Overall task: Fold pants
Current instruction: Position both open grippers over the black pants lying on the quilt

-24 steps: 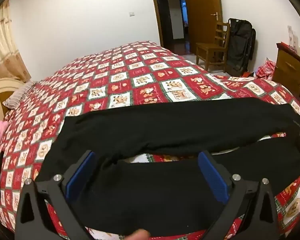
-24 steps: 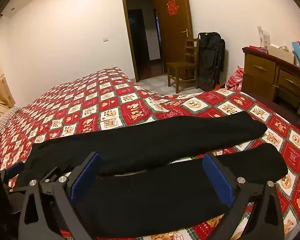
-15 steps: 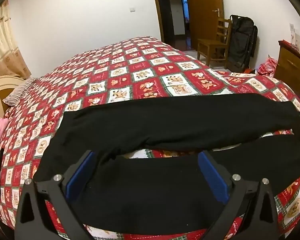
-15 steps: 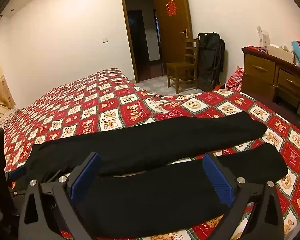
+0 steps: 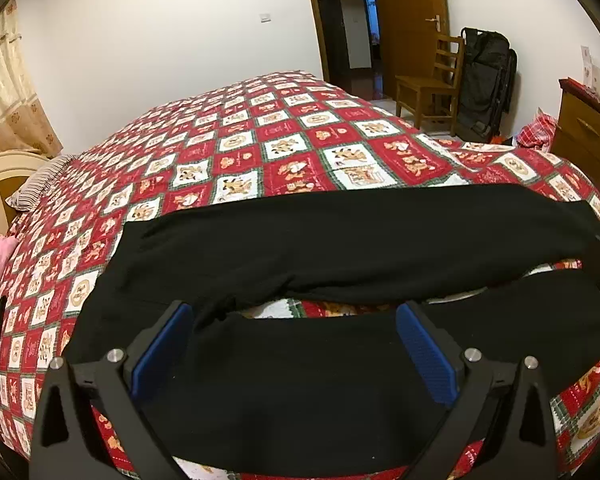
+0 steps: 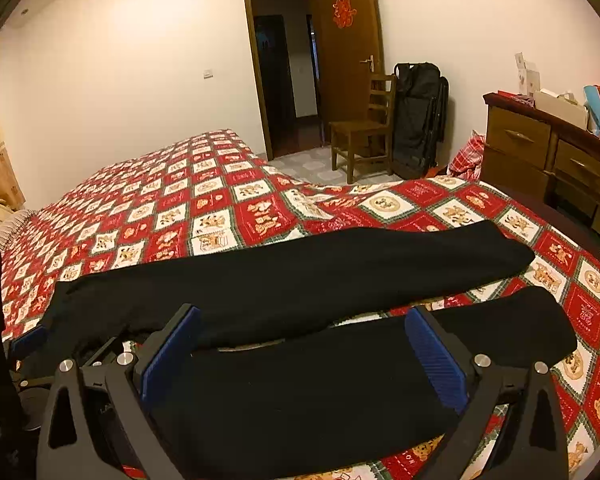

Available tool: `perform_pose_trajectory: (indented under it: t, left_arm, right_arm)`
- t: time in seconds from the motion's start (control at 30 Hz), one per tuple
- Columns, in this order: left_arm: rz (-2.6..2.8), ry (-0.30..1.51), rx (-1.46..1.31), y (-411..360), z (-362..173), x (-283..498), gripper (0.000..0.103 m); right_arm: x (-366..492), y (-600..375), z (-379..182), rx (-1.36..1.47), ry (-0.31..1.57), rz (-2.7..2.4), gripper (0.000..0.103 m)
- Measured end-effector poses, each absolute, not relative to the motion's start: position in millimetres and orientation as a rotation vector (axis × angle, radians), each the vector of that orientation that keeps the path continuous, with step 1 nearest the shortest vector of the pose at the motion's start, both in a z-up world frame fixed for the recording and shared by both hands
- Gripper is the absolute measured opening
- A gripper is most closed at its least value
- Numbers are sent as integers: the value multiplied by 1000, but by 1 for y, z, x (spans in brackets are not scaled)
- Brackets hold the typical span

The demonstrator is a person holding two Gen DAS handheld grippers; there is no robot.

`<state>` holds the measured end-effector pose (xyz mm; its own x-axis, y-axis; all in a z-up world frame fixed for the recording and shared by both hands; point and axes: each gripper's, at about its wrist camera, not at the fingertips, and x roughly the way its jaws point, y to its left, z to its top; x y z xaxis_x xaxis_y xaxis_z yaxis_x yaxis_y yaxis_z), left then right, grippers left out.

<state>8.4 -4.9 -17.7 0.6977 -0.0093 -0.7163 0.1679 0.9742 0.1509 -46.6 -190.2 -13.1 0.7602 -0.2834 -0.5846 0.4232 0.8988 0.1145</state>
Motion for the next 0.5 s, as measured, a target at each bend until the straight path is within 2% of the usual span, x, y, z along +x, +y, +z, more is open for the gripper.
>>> perform_pose_trajectory:
  t: [0.5]
  left_arm:
    - [-87, 796, 204, -1, -25, 11, 103]
  right_arm:
    - [-22, -167, -29, 159, 665, -359, 102]
